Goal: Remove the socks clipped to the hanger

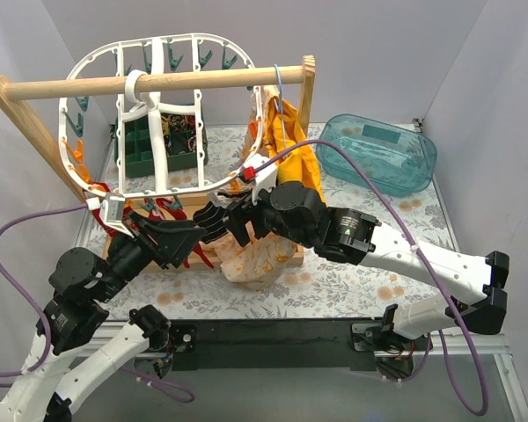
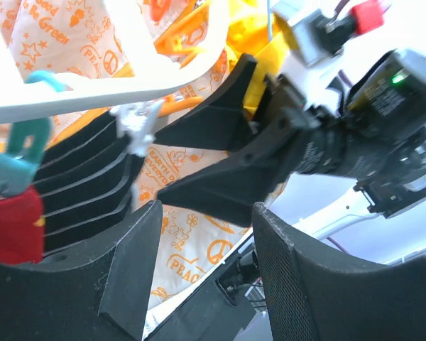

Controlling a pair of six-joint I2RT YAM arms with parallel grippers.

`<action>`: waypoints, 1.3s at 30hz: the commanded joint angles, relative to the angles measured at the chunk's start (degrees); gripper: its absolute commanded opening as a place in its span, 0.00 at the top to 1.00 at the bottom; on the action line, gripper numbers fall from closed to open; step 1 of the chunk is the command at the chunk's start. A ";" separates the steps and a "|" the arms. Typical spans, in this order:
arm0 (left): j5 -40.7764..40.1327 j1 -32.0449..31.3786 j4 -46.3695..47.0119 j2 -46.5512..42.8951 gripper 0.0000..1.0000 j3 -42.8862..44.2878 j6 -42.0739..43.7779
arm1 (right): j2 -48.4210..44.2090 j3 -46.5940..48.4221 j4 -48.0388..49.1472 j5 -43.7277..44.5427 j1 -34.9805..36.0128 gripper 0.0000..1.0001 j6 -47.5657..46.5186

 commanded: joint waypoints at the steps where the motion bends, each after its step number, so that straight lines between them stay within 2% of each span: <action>1: -0.66 -0.15 -4.06 1.99 0.48 3.50 0.87 | -0.96 -3.08 10.19 2.45 -0.23 0.14 -1.65; 8: -3.65 -0.15 -7.58 2.08 0.48 6.05 -1.58 | 2.29 -3.70 19.42 -0.89 -0.40 0.18 -4.20; 14: -4.62 -0.15 -9.95 2.87 0.48 8.15 -4.75 | 3.43 -5.54 23.20 -0.46 -0.84 0.19 -4.56; 17: -4.79 -0.15 -11.79 4.27 0.49 10.26 -6.07 | 3.52 -6.69 26.19 -1.42 -0.84 0.28 -4.73; 21: -7.08 -0.15 -14.08 5.85 0.50 11.94 -7.65 | 3.35 -7.13 26.29 -5.71 -0.84 0.49 -3.68; 23: -7.34 -0.15 -14.17 6.38 0.50 12.55 -8.01 | 2.03 -8.79 26.38 -7.48 -0.84 0.56 -2.80; 24: -7.34 -0.15 -14.00 7.00 0.50 12.64 -8.10 | 1.68 -9.06 26.38 -7.92 -0.76 0.67 -2.45; 27: -6.91 -0.15 -13.47 8.14 0.50 13.25 -8.18 | 0.71 -8.98 25.06 -10.99 -0.76 0.85 -1.05; 31: -6.46 -0.15 -14.26 9.81 0.50 14.84 -8.45 | -0.70 -7.75 21.81 -14.78 -0.84 0.92 1.33; 39: -3.74 -0.15 -13.04 11.92 0.45 15.98 -9.24 | -1.58 -0.98 11.10 -24.53 -0.76 0.90 3.44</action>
